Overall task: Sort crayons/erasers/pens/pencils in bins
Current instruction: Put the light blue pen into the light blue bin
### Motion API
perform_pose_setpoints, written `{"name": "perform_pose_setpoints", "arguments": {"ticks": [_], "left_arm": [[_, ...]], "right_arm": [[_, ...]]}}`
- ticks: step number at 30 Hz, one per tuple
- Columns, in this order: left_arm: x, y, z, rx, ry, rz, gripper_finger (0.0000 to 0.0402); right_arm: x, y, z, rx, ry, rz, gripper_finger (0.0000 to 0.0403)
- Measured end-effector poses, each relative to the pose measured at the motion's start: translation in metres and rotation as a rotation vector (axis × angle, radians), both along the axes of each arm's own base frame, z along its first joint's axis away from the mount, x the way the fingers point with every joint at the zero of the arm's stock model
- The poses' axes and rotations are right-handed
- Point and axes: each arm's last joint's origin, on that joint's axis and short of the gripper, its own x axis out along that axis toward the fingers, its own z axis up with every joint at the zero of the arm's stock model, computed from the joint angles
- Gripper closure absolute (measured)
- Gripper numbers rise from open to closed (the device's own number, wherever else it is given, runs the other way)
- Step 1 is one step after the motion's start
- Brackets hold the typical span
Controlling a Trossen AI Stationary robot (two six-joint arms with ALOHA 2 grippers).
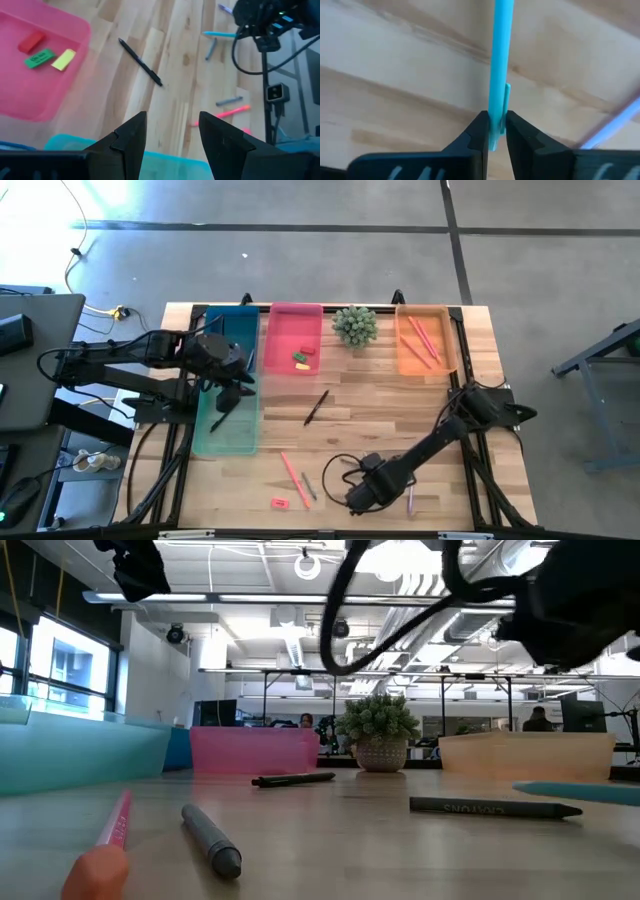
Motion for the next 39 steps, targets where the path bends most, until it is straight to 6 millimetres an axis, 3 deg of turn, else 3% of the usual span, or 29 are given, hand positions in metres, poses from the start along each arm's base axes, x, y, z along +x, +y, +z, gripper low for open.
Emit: {"name": "perform_pose_setpoints", "arguments": {"ticks": [13,26,39], "left_arm": [[-0.002,-0.004,-0.001,-0.098,0.016,-0.085,0.0234],[-0.005,-0.005,-0.004,-0.133,0.055,-0.051,0.0184],[0.005,-0.007,-0.022,-0.214,-0.003,-0.126,0.0185]], "right_arm": [[0.023,0.003,0.033,-0.065,-0.217,0.027,0.0366],[0.057,-0.019,0.069,-0.180,-0.430,0.062,0.0366],[0.084,-0.041,0.095,-0.259,-0.599,0.106,0.0366]]}}
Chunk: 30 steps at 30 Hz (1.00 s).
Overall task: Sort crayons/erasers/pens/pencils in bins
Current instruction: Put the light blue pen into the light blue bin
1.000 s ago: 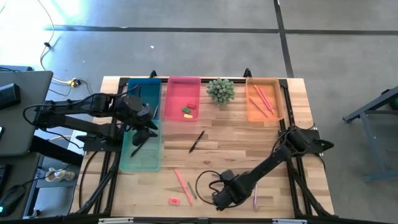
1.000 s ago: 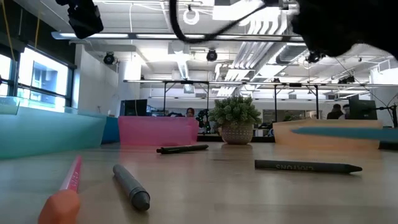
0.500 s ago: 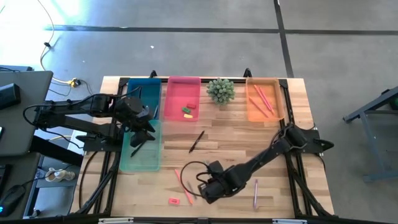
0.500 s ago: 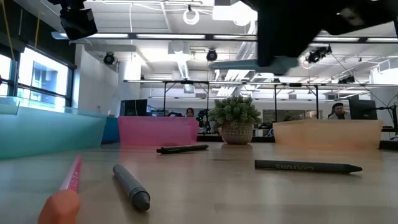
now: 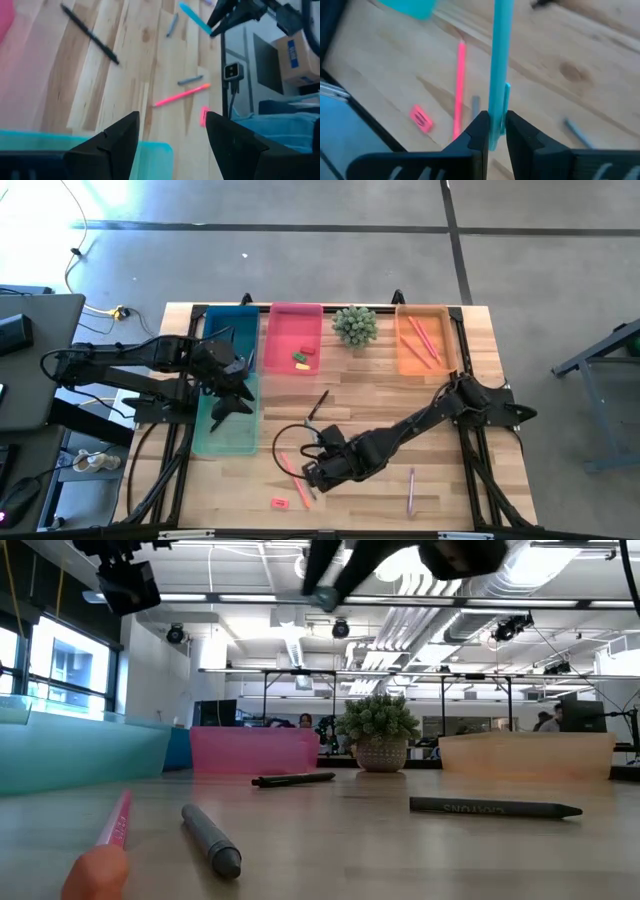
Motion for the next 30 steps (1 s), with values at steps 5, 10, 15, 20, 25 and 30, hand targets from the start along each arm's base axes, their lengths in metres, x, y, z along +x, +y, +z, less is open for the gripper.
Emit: {"name": "perform_pose_setpoints", "arguments": {"ticks": [5,10,15,20,25,30], "left_arm": [[0.007,-0.004,-0.007,0.008,-0.062,-0.035,0.0185],[0.013,-0.011,-0.002,0.031,-0.157,-0.098,0.0185],[0.019,-0.019,0.007,0.028,-0.262,-0.131,0.0185],[0.021,-0.022,0.007,0.014,-0.261,-0.115,0.0185],[0.021,-0.022,0.007,0.009,-0.259,-0.107,0.0185],[0.024,-0.022,0.011,0.004,-0.309,-0.100,0.0185]], "right_arm": [[0.009,-0.009,0.010,-0.038,-0.051,0.026,0.0366],[0.017,-0.018,0.019,-0.075,-0.094,0.047,0.0366],[0.026,-0.026,0.028,-0.100,-0.155,0.086,0.0366],[0.037,-0.032,0.035,-0.128,-0.248,0.131,0.0366],[0.045,-0.038,0.040,-0.159,-0.305,0.178,0.0366],[0.050,-0.045,0.042,-0.197,-0.325,0.236,0.0366]]}}
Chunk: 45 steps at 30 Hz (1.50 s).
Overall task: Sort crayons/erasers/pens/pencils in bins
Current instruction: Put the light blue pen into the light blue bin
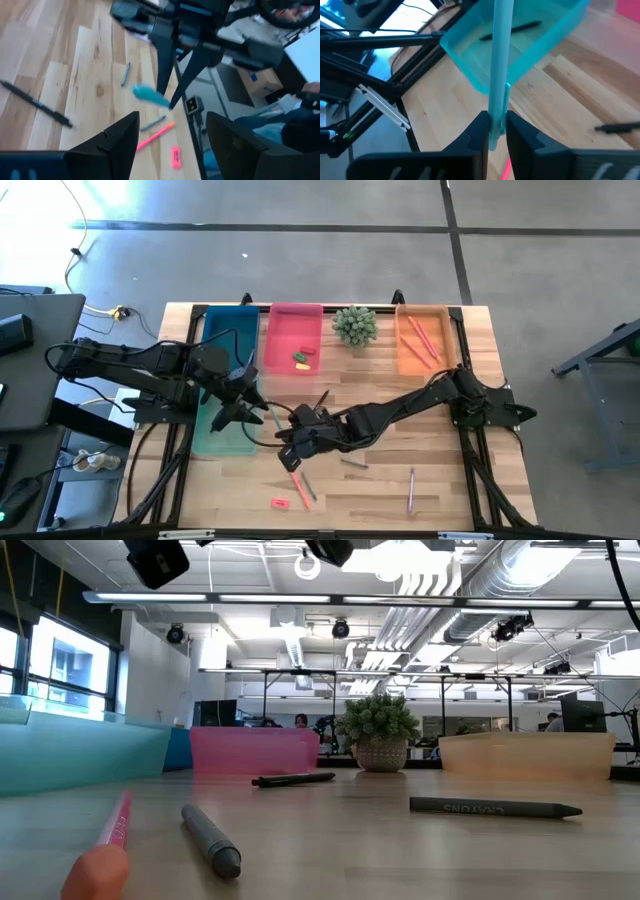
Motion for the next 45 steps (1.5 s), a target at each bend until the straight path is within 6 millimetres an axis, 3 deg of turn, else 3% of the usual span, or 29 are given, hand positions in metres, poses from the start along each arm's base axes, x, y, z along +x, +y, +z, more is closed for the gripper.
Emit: {"name": "perform_pose_setpoints", "arguments": {"ticks": [12,29,35,41,45], "left_arm": [[0.004,0.002,0.000,-0.010,-0.005,0.077,0.0203],[0.005,0.002,0.002,0.007,-0.024,0.075,0.0387],[0.005,0.002,0.002,0.006,-0.023,0.075,0.0385],[0.003,0.002,-0.002,0.005,0.018,0.082,0.0385],[-0.003,0.004,-0.012,0.007,0.147,0.149,0.0386]], "right_arm": [[0.010,-0.017,0.005,-0.075,-0.042,0.067,0.0366],[0.010,-0.018,0.004,-0.068,-0.036,0.083,0.0366],[0.009,-0.018,0.004,-0.069,-0.028,0.092,0.0355],[0.008,-0.018,0.002,-0.068,0.000,0.114,0.0299],[0.003,-0.019,-0.003,-0.087,0.073,0.117,0.0267]]}}
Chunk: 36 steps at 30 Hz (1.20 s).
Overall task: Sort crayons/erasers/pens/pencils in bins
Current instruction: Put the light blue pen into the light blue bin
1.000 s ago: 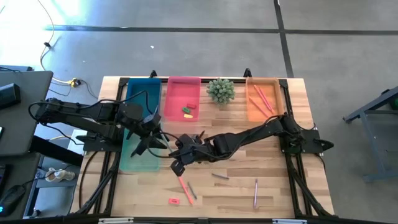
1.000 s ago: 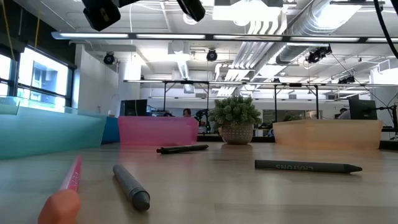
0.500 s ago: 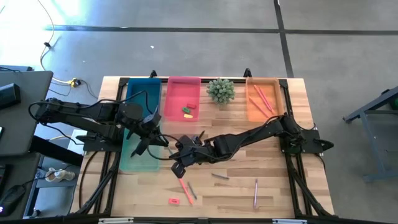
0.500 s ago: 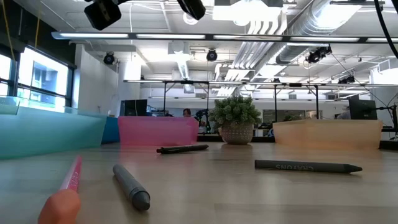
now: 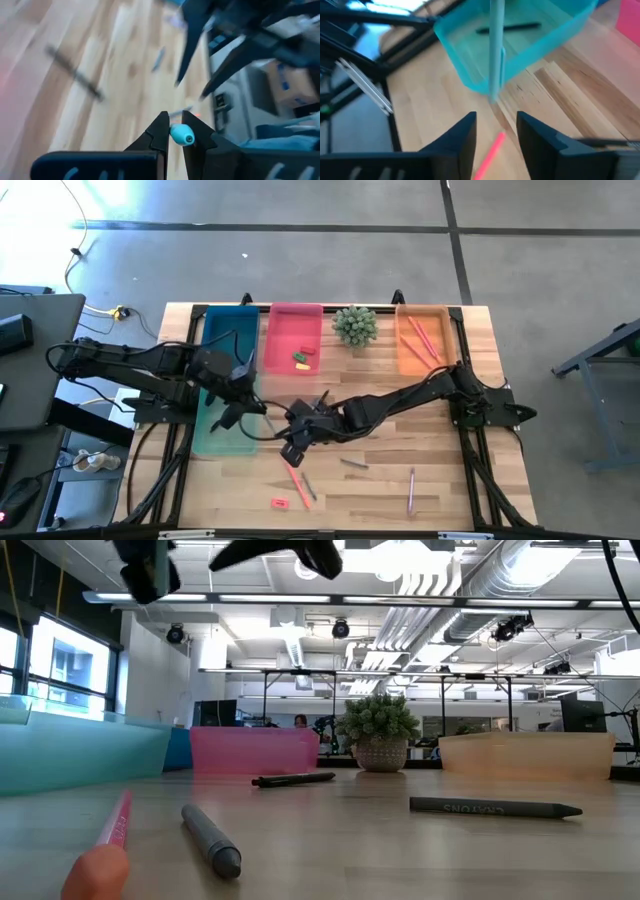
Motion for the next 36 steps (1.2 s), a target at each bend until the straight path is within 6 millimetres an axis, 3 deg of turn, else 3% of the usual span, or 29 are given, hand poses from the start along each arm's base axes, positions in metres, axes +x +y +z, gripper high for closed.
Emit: {"name": "perform_pose_setpoints", "arguments": {"ticks": [10,19,25,36], "left_arm": [[-0.021,0.002,-0.021,-0.023,0.327,0.127,0.0386],[-0.041,0.001,-0.020,-0.079,0.412,0.195,0.0386],[-0.059,0.003,-0.029,-0.044,0.622,0.324,0.0386],[-0.051,0.006,-0.040,-0.002,0.755,0.403,0.0386]], "right_arm": [[-0.013,-0.004,-0.012,-0.002,0.195,0.044,0.0242],[-0.024,-0.007,-0.019,-0.012,0.336,0.063,0.0242],[-0.029,-0.007,-0.022,0.001,0.403,0.086,0.0242],[-0.042,0.006,-0.035,-0.044,0.551,0.141,0.0242]]}}
